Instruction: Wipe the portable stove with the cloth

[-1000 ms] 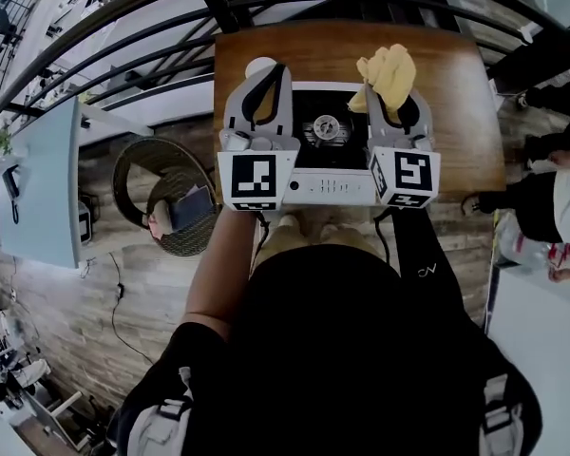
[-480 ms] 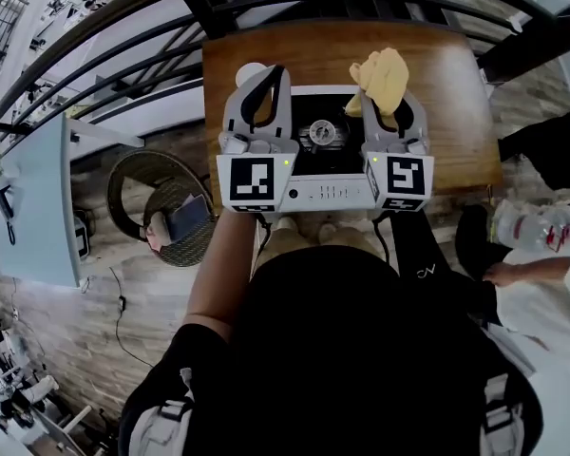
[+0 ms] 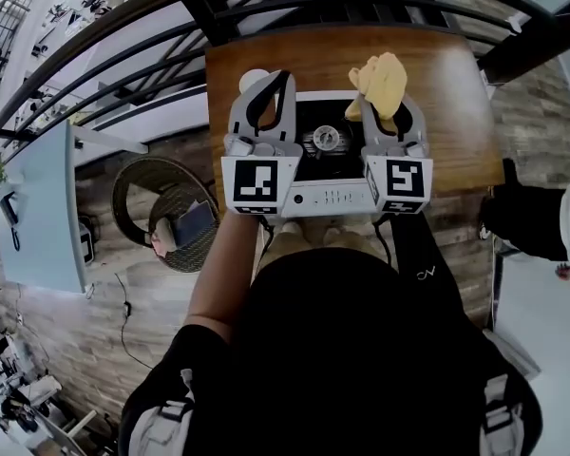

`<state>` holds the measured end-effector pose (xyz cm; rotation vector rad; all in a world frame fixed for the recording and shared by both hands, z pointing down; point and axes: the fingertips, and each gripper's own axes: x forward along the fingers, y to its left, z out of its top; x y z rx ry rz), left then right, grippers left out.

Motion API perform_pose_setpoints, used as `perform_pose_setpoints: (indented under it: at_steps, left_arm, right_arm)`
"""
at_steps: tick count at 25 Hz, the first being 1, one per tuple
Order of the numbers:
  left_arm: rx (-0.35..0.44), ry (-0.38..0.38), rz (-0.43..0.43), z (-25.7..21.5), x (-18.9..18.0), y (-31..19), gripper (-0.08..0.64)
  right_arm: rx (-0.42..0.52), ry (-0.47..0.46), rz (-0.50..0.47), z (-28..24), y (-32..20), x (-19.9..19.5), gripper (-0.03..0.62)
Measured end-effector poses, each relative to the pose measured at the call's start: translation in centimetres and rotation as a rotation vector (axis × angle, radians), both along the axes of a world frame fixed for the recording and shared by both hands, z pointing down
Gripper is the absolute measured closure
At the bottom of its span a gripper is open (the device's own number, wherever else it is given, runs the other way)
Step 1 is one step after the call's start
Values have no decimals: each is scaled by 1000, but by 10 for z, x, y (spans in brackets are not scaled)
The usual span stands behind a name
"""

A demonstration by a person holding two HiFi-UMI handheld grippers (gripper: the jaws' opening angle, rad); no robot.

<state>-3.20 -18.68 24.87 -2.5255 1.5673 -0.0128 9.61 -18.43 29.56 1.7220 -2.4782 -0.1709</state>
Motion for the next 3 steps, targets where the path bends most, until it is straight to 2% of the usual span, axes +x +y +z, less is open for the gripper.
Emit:
perform_pose_setpoints:
  at_steps: [3]
  left_arm:
    - [-3, -5, 1, 0, 1, -3, 552]
  right_arm:
    - [-1, 0, 2, 2, -2, 1, 472]
